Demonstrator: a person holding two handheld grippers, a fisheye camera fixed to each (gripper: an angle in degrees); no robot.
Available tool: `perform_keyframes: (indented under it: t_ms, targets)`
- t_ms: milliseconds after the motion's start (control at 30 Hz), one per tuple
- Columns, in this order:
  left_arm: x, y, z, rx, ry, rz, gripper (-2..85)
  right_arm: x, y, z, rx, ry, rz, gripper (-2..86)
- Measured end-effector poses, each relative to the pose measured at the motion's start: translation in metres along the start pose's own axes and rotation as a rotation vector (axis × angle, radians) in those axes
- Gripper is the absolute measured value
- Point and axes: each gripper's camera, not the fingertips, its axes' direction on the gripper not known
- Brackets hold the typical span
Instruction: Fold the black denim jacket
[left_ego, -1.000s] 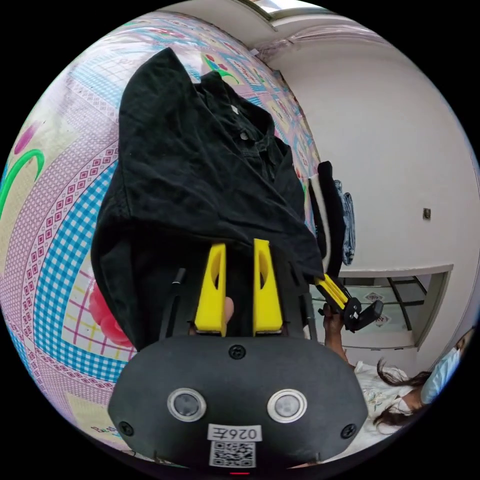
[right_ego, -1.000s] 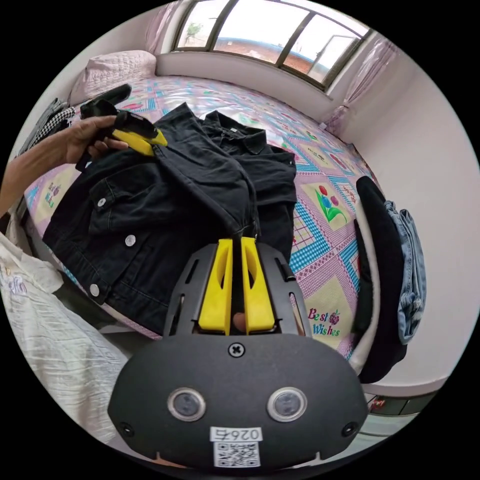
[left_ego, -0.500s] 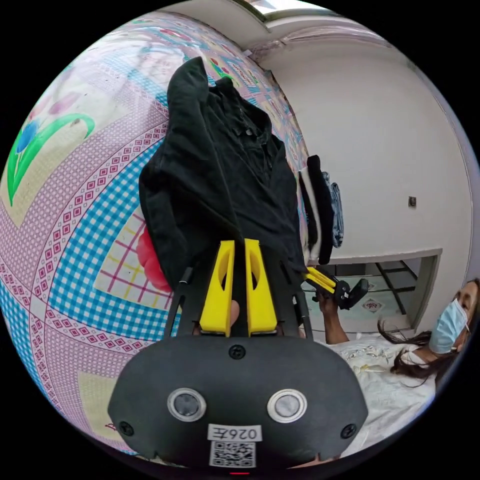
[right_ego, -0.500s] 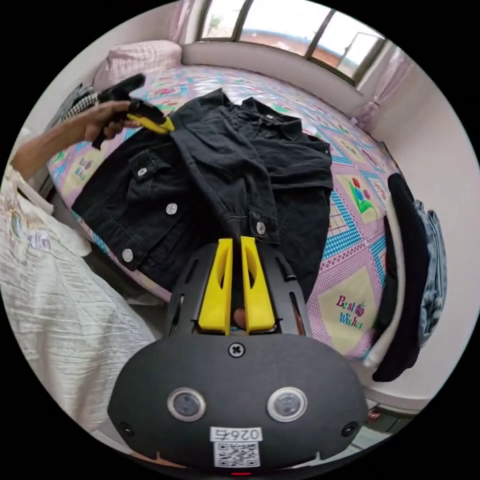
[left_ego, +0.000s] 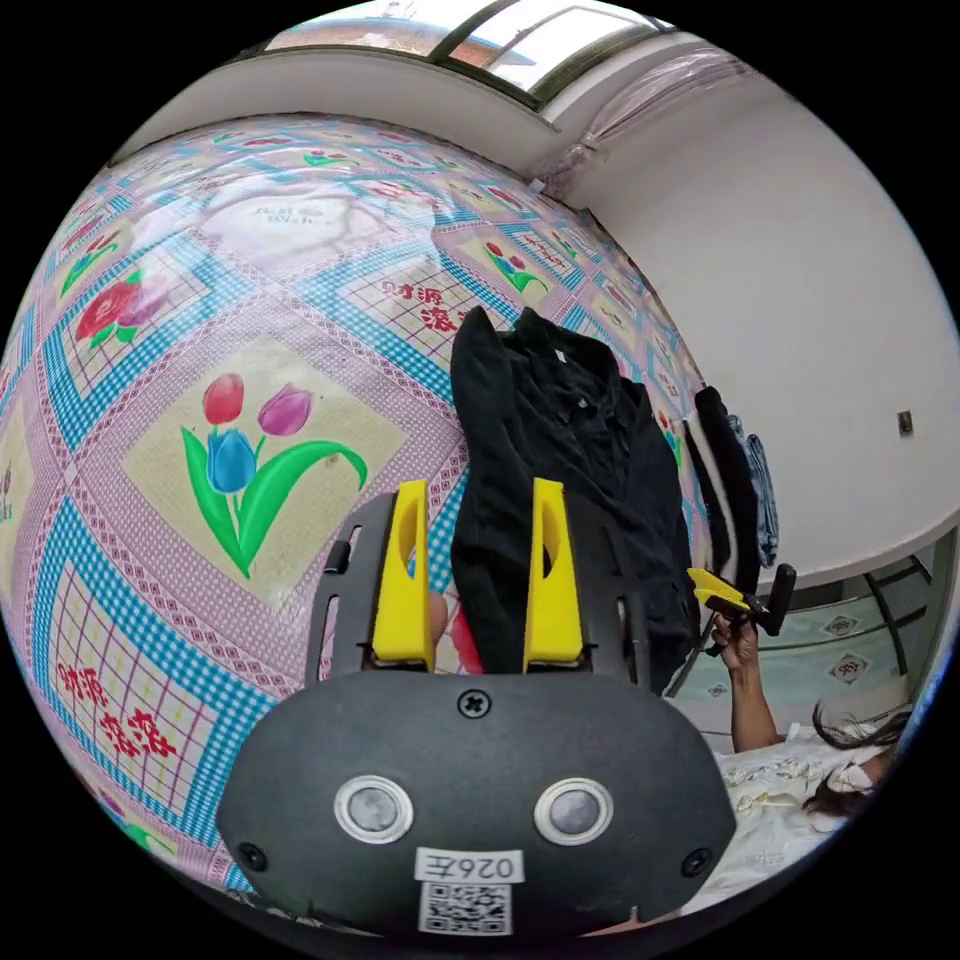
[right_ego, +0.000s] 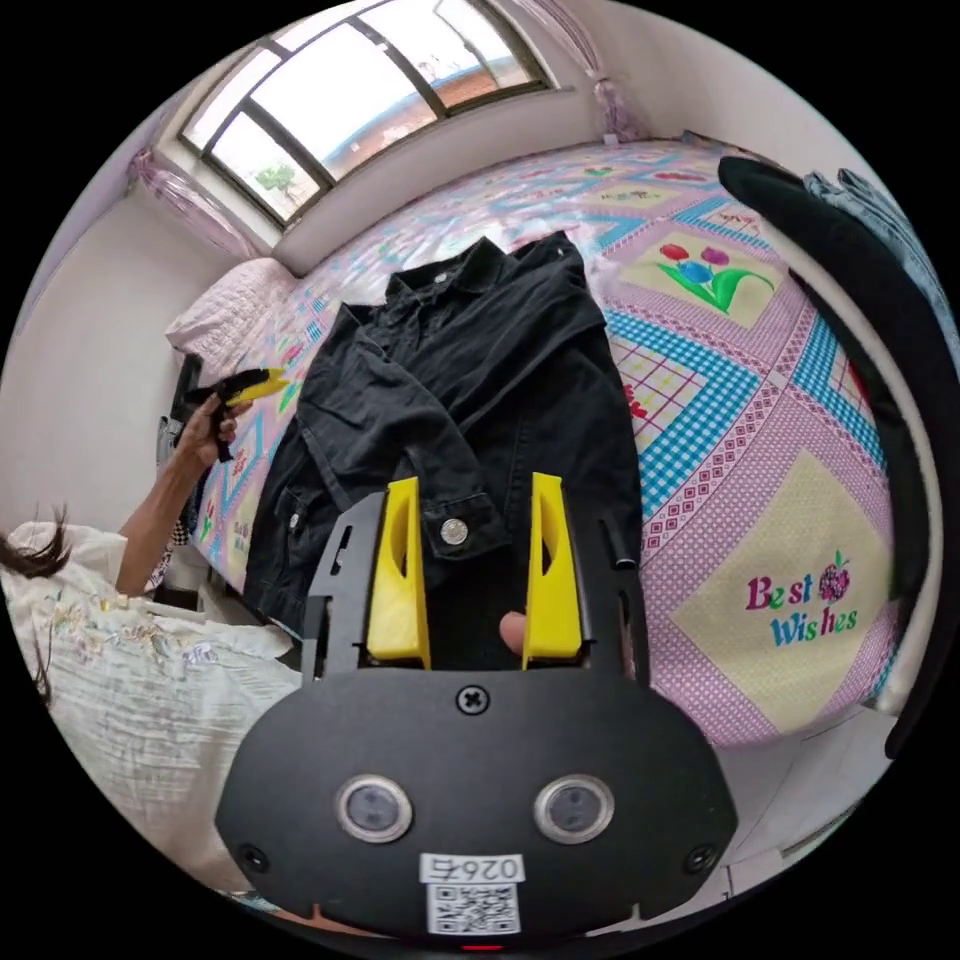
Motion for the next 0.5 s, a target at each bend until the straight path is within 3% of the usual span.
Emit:
perform_keyframes:
  t_ms: [100,167,233,367,500]
  targets:
    - [-0.003,-0.057,0.038,-0.074,-0.01,-0.048,12.8,0.003,-0.02,0.041,-0.179,0.009,-0.06,0.9]
    - [-0.006,-0.086,0.065,-0.191,-0.039,-0.072,1.6,0.0,-0.02,0.036,-0.168,0.072,-0.083,0.3]
    - [-0.009,-0.093,0.058,-0.158,-0.035,-0.1,1.0,0.006,-0.012,0.022,-0.117,0.077,-0.051,0.8]
    - [-0.009,-0.072,0.019,0.041,-0.042,-0.076,6.6,0.025,-0.003,-0.018,0.042,0.106,0.016,5.1]
    - [-0.023,-0.075,0.004,0.168,0.027,-0.09,12.0,0.048,-0.058,-0.019,0.123,0.105,-0.002,8.5]
